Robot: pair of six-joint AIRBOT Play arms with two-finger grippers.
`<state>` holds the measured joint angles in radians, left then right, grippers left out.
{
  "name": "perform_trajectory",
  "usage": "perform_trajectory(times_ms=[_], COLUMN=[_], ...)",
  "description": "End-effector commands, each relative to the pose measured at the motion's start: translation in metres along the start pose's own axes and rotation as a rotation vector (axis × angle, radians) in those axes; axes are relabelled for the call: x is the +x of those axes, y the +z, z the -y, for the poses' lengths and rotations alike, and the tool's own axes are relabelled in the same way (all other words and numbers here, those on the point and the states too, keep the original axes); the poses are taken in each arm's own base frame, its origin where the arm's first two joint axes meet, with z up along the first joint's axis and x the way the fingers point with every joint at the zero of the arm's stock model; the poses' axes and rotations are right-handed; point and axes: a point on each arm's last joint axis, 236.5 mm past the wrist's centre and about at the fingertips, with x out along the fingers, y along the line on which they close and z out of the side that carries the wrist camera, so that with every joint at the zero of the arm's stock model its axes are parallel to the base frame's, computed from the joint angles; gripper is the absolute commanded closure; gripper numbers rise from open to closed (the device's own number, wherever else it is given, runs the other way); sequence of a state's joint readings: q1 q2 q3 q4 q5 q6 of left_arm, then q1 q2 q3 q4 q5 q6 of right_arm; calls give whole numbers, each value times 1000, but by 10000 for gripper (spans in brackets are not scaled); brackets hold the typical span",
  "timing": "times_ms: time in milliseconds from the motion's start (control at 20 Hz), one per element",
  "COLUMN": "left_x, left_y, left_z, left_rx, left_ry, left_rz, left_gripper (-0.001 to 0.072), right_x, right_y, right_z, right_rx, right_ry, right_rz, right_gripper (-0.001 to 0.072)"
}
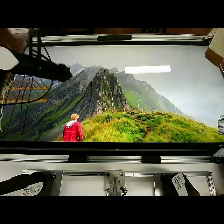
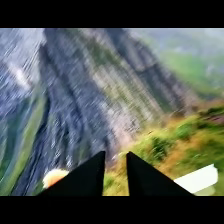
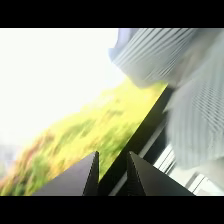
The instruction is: Fold the shirts.
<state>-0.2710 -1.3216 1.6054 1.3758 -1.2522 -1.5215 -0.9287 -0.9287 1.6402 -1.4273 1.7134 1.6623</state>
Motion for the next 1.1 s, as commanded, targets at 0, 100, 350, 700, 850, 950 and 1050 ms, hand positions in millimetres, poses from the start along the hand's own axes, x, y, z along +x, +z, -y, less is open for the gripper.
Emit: perform_trajectory(times_ms=[0, 100, 350, 700, 850, 950, 1050], left_x=[21, 34, 45, 42, 42, 42, 42], left_y=[-79, -106, -133, -120, -120, -120, -120], left_z=[-51, -25, -6, -6, -6, -6, -6], left_rx=[-111, -105, -124, -107, -107, -107, -107], left_ry=[213, 136, 134, 141, 141, 141, 141], left_rz=[-304, -365, -419, -352, -352, -352, -352], left_gripper=[180, 92, 92, 94, 94, 94, 94], right_x=[43, 66, 105, 127, 126, 126, 126], right_y=[-72, -104, -185, -253, -253, -253, -253], right_z=[-52, -96, -214, -258, -258, -258, -258], right_rx=[-153, -250, -684, -902, -899, -899, -899], right_ry=[148, 208, 276, 278, 279, 279, 279], right_rz=[-227, -268, -307, -370, -372, -372, -372], right_gripper=[402, 379, 242, 242, 242, 242, 242])
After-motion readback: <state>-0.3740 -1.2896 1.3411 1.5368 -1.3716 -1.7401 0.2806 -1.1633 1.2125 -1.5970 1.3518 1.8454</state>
